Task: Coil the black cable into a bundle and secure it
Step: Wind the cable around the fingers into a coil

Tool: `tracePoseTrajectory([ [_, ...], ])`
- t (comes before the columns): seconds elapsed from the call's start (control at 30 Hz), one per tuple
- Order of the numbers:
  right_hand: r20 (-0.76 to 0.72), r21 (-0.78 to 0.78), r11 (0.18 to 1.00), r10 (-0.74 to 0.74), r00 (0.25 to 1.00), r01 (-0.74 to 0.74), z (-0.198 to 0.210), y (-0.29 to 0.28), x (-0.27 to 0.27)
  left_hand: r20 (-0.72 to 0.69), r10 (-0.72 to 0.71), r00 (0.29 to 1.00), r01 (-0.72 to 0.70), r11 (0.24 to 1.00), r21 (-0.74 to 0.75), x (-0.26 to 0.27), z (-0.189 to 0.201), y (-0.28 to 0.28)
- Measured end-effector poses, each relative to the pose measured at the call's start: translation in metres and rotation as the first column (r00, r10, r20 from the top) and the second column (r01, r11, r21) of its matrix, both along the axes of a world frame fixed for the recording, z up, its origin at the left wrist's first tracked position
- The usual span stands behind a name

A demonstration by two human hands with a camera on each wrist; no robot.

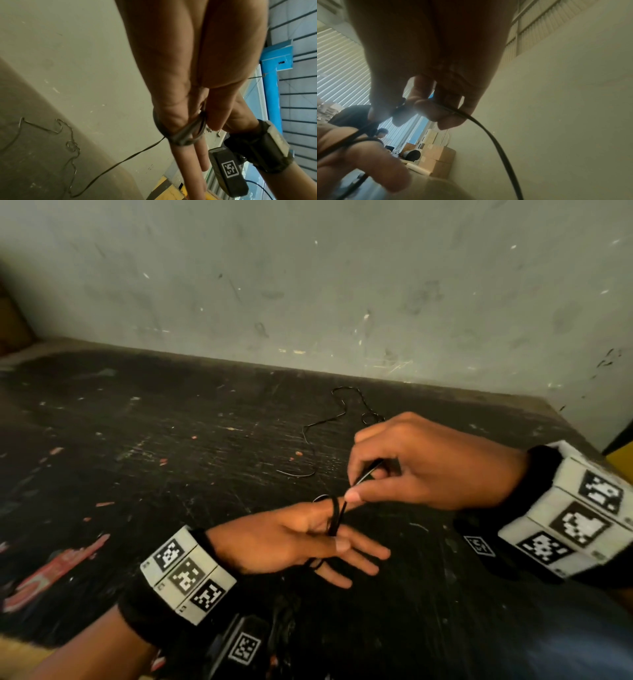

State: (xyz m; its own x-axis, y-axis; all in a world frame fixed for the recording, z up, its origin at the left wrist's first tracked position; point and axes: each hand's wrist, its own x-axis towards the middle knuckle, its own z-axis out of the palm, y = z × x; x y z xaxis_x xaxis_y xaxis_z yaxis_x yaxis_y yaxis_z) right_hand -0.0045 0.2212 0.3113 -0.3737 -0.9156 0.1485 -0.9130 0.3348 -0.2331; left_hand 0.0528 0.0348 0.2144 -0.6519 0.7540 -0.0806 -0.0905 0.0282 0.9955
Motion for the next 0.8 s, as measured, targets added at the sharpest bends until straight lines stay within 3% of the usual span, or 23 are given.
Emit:
tracePoseTrajectory([
  [0.13,-0.030,-0.033,0.999,-0.004,1.000,0.003,0.008,0.006,-0.008,0.048,-0.046,0.998,0.046,0.999,-0.001,-0.001,0.003,0.004],
  [0.27,-0.053,-0.208,0.976,-0.075,0.996,0.063,0.013,0.018,-0.029,0.162,-0.151,0.975,0.124,0.979,0.162,0.003,0.014,0.004],
  [0.37,0.041,-0.362,0.916,-0.168,0.985,0.172,-0.003,0.021,-0.047,0.181,-0.165,0.970,0.113,0.957,0.267,0.003,0.025,0.004],
  [0.5,0.129,-0.415,0.875,-0.214,0.968,0.248,-0.048,0.007,-0.048,0.171,-0.134,0.976,0.058,0.919,0.389,-0.001,0.035,0.002],
  [0.67,0.446,-0.463,0.825,-0.101,0.889,0.326,-0.102,-0.027,-0.023,0.219,0.064,0.974,-0.174,0.830,0.531,-0.017,0.046,-0.004],
  [0.8,0.290,-0.280,0.924,-0.178,0.940,0.262,-0.124,-0.056,0.009,0.239,0.329,0.914,-0.406,0.777,0.481,-0.036,0.052,-0.017],
])
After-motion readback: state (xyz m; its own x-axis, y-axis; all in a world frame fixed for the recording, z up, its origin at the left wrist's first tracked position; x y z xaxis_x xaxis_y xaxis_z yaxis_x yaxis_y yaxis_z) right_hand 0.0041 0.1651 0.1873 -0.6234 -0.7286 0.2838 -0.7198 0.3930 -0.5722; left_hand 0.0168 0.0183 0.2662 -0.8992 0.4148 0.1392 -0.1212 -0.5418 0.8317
